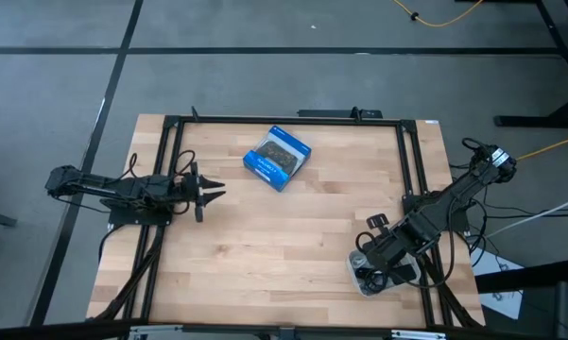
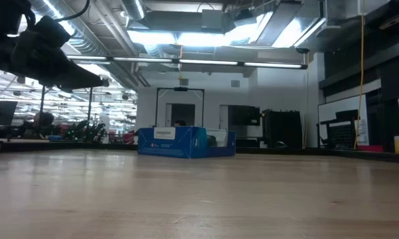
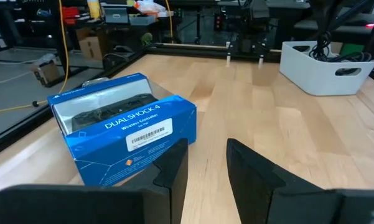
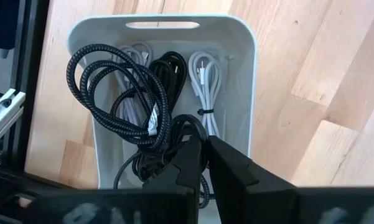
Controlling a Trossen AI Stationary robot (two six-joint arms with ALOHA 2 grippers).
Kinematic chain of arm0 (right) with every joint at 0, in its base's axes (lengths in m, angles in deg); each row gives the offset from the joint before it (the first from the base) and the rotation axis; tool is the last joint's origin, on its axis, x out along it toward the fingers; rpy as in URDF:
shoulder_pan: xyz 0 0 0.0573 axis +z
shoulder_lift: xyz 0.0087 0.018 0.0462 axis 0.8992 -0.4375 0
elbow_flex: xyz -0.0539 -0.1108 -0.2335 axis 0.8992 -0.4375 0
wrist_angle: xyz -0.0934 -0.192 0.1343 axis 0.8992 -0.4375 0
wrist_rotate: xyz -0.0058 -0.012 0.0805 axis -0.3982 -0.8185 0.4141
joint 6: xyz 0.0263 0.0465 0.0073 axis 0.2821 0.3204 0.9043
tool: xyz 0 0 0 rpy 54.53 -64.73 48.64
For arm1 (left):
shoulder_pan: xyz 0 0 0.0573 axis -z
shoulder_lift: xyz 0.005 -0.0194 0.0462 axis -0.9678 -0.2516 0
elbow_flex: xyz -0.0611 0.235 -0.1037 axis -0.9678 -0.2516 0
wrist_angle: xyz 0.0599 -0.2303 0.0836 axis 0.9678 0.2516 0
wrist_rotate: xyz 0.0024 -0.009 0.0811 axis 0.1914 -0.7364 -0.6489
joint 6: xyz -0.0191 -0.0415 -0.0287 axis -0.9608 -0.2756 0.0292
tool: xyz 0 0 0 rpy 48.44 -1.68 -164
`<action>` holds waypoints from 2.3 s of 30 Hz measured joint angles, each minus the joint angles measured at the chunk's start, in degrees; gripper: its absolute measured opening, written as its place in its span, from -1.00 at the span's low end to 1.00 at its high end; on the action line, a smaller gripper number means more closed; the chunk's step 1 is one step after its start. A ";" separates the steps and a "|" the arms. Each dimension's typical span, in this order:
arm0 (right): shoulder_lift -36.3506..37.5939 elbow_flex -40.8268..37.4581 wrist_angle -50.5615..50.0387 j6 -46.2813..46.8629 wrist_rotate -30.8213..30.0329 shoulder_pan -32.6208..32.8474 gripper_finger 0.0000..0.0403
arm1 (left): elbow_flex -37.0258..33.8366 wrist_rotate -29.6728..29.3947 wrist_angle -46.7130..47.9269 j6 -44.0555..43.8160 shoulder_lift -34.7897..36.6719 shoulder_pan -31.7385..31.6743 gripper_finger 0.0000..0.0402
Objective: Pick and place USB-C Cables
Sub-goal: Put the black charger cable into the gray bin, then adjust the gray bin
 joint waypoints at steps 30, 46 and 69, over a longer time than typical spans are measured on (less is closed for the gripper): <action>0.07 0.00 0.88 2.50 3.02 0.00 -0.72 | 0.00 0.00 0.00 0.00 0.00 -0.02 -0.49; 0.17 -0.02 1.95 3.68 -6.05 0.00 -0.31 | -0.02 0.00 -0.02 0.00 0.00 -0.02 -0.49; 0.24 -6.87 35.54 -7.12 -14.96 -2.79 -0.30 | -0.02 0.00 -0.02 0.00 0.00 -0.02 -0.49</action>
